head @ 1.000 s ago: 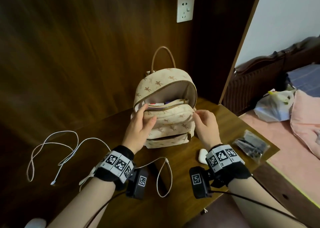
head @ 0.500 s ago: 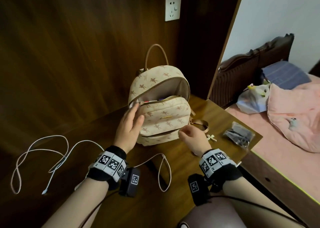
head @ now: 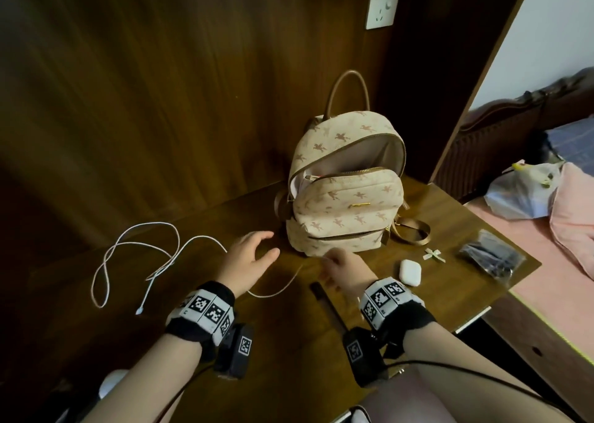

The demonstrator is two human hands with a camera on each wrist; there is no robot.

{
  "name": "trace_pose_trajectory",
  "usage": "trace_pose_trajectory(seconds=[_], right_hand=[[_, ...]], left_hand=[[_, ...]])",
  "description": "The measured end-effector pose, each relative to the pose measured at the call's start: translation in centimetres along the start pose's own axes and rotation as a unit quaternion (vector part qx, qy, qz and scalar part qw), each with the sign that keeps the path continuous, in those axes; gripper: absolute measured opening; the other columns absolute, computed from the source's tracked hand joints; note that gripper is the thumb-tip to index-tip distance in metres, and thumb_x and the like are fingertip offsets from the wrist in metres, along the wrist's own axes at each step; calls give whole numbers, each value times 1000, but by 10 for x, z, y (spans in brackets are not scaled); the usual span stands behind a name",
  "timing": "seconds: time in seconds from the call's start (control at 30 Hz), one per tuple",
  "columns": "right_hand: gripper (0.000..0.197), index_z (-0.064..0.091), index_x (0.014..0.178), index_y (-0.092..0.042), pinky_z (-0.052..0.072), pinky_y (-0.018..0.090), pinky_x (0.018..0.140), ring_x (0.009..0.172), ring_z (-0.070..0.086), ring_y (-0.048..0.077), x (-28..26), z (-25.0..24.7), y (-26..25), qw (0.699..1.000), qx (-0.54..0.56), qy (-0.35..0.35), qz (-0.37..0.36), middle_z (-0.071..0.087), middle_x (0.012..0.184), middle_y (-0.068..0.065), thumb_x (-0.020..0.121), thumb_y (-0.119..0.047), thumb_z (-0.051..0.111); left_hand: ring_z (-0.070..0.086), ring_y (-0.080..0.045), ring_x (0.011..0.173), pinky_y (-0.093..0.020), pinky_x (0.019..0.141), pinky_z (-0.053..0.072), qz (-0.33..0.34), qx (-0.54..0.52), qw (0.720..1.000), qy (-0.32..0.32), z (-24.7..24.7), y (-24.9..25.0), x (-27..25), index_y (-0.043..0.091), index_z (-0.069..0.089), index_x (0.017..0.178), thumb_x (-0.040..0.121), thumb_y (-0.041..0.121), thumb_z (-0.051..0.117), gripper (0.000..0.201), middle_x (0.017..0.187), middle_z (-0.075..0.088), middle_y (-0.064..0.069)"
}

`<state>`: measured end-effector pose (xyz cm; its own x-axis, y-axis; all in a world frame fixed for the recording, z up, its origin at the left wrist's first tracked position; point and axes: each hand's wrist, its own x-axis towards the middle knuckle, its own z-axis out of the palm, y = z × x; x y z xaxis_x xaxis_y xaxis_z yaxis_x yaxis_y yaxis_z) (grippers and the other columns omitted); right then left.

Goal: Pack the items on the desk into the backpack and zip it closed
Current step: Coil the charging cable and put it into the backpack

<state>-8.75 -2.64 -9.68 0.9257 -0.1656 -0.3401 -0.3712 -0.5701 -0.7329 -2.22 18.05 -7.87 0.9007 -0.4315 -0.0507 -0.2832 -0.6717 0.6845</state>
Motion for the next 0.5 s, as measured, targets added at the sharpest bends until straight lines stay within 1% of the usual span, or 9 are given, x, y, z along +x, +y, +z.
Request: trace_pose_trajectory(seconds=[0.07,0.13,0.2,0.23,0.27,0.3,0.33,0.4,0.5], right_hand=[[15,55,103,-14,40,15,43,51,54,5,-6,-6,-23,996,72,9,-46,62,79,4,99,-20,42],[18,54,87,-18,37,14,44,44,49,0,-11,-15,-45,989,103,19,-100,56,66,0,99,-18,42],[22,54,80,-20,36,15,46,41,45,-2,-17,-26,-65,983,106,31,-144,52,58,-4,99,-19,43],[23,55,79,-21,35,15,47,41,44,-1,-21,-32,-74,981,98,36,-163,51,56,-6,98,-21,44],[22,56,78,-21,33,12,46,41,44,-1,-26,-38,-83,978,90,37,-182,50,55,-8,98,-25,46],[23,57,78,-21,32,11,46,41,44,-1,-30,-44,-92,975,86,36,-202,49,54,-10,97,-28,47],[24,58,77,-20,31,11,46,41,44,-1,-36,-50,-101,970,85,33,-224,48,52,-11,97,-29,47],[28,59,75,-21,33,16,49,43,42,2,-47,-57,-115,959,83,31,-269,47,50,-11,98,-28,45],[29,60,76,-22,39,23,54,47,44,9,-64,-61,-133,946,56,29,-319,50,51,-7,99,-25,43]], left_hand=[[25,-13,140,-34,112,25,0,38,999,-34,0,-1,-6,25,40,141,93,39,56,52,148,37,5],[20,-13,142,-35,113,22,-2,72,996,-60,0,0,-9,26,35,144,90,42,59,61,147,35,7],[38,-12,132,-31,106,33,4,86,994,-67,1,-4,-8,27,37,143,87,46,62,64,135,48,11],[50,-9,117,-26,97,38,4,79,994,-71,1,-5,-7,27,39,142,87,45,62,63,124,56,13],[55,-5,102,-23,89,41,0,69,995,-78,1,-7,-7,27,40,141,87,43,63,62,116,60,14],[57,-4,96,-23,88,42,-4,61,995,-83,0,-7,-7,27,39,142,86,42,64,63,115,60,13],[57,-7,101,-26,92,43,-4,56,995,-80,0,-8,-7,27,37,143,85,41,66,66,121,58,11],[51,-13,119,-33,100,42,16,53,998,-13,-3,-7,-6,23,35,142,81,39,71,72,136,48,6],[46,-18,122,-30,98,41,47,-14,987,152,-18,2,-1,14,40,131,73,31,80,73,134,45,-4]])
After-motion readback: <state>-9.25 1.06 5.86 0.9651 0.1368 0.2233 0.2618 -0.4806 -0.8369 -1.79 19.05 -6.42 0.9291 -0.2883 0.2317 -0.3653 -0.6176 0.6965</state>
